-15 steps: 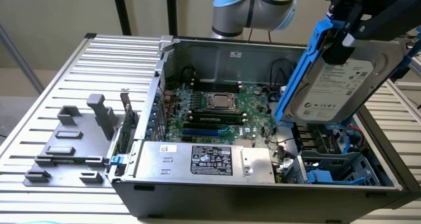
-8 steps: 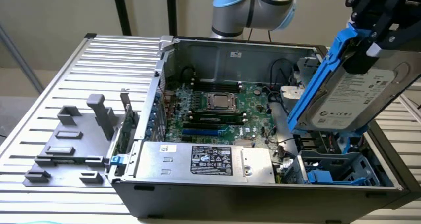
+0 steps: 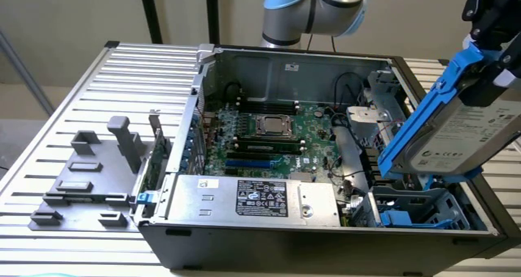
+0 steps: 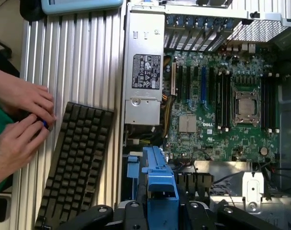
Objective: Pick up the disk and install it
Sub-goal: 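Pick up the disk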
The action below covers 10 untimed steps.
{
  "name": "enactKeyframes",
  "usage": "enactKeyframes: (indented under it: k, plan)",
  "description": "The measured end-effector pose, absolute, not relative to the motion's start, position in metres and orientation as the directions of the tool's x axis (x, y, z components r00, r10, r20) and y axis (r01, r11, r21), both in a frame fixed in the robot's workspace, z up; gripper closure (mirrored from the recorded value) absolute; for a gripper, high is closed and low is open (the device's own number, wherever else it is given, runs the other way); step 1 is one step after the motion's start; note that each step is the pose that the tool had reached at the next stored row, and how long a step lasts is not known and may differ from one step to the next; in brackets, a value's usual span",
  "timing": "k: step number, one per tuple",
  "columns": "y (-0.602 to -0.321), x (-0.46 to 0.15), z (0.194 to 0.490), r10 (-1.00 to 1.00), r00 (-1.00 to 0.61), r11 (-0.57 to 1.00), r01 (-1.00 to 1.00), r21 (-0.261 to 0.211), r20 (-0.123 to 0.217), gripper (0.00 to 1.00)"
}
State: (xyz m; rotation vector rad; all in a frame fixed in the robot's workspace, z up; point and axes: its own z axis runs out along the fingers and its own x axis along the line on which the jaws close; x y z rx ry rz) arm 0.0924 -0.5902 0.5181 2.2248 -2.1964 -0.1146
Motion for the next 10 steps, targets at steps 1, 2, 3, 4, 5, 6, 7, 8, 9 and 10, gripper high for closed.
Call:
enactKeyframes:
  k: [1,2,3,4,5,6,7,8,9,10]
  plan:
    - [-0.592,0.095,0.517,-0.999,0.012,-0.014,-0.998,0.061,-0.043,0.67]
    - [-0.594,0.098,0.515,-0.999,0.012,-0.014,-0.998,0.061,-0.044,0.67]
    - [-0.597,0.100,0.514,-0.999,0.012,-0.014,-0.998,0.061,-0.044,0.67]
    - [-0.599,0.102,0.512,-0.999,0.012,-0.014,-0.998,0.061,-0.045,0.67]
    - [-0.600,0.104,0.510,-0.999,0.012,-0.014,-0.998,0.061,-0.045,0.67]
    - [-0.600,0.105,0.508,-0.999,0.012,-0.014,-0.998,0.061,-0.045,0.67]
    - [-0.600,0.105,0.507,-0.999,0.012,-0.014,-0.998,0.061,-0.045,0.67]
    - [-0.600,0.106,0.505,-0.999,0.012,-0.014,-0.998,0.061,-0.045,0.67]
    - [-0.600,0.106,0.503,-0.999,0.012,-0.014,-0.998,0.061,-0.045,0.67]
    - [-0.600,0.106,0.501,-0.999,0.011,-0.014,-0.998,0.061,-0.045,0.67]
